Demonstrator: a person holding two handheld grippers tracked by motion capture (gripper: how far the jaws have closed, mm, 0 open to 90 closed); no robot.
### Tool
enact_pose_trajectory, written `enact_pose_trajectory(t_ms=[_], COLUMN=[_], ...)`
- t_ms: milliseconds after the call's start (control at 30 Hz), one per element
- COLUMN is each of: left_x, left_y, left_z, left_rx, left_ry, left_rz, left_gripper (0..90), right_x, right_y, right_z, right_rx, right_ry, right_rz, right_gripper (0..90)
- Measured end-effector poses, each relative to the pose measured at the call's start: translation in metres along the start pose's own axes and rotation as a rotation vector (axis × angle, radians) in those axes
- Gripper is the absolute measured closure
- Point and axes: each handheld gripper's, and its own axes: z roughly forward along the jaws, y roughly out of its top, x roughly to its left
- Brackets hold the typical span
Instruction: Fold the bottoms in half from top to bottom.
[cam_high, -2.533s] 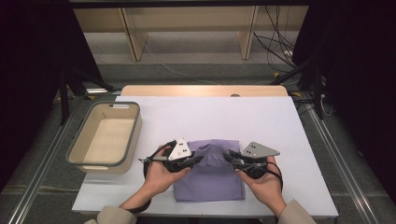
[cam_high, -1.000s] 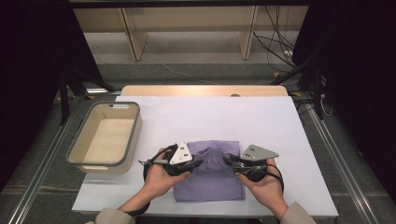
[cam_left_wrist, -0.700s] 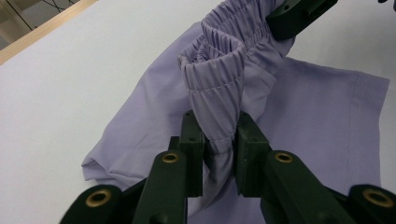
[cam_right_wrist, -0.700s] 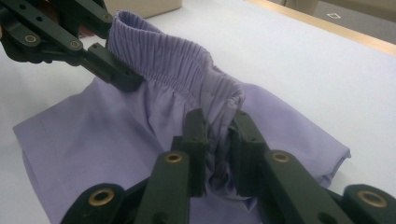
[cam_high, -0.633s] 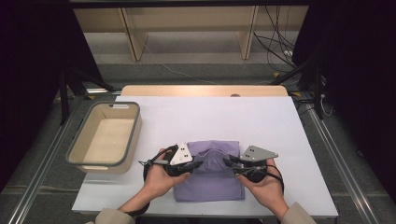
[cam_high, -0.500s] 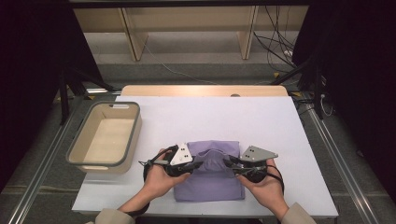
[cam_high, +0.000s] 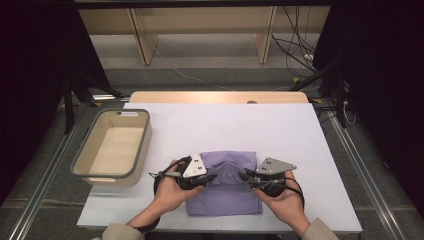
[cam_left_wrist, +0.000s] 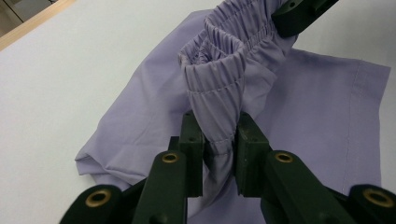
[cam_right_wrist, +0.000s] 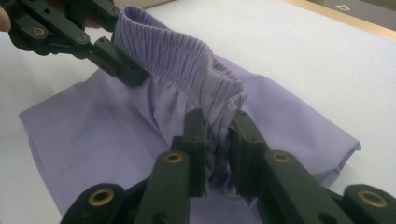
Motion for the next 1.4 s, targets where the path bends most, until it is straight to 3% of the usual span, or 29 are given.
enact_pose_trajectory(t_ms=[1400], left_x=[-0.0033], left_y=[-0.0023], left_z=[0.0032], left_rx=[0.025], left_ry=[-0.015], left_rz=[0.013], left_gripper=[75.5], right_x=[0.0024], right_y=[-0.0055], right_z=[-0.0015], right_rx=[0.046], right_ry=[0.022], right_rz=[-0.017], right_gripper=[78.6])
